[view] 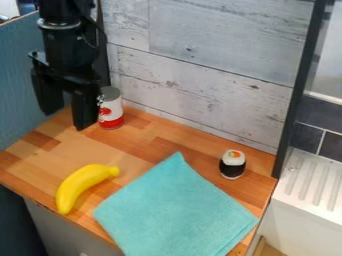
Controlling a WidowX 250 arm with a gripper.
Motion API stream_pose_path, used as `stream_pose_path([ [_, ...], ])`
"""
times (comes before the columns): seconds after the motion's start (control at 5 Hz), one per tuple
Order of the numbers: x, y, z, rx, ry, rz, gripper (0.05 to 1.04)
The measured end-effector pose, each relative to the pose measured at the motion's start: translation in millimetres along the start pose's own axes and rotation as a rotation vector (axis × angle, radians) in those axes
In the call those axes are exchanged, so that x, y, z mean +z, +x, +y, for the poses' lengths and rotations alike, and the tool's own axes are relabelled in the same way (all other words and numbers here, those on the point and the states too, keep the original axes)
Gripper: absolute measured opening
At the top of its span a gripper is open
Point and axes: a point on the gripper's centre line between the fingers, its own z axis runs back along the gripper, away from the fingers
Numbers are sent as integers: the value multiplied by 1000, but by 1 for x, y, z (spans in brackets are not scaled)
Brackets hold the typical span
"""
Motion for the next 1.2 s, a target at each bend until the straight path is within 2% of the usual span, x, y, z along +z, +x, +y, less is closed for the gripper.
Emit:
stream_pose_path([
  [0.2, -6, -1, -1, 2, -10, 18, 997],
  [0.4, -4, 23, -29, -70, -21, -88, 996],
  [0.6, 1, 47, -59, -200, -88, -220, 997],
  [0.8, -6, 71, -92, -340, -52, -168, 996],
  [1.0, -5, 89, -110, -428, -43, -179, 996],
  [1.2, -9, 106, -128, -531, -19, -167, 996],
])
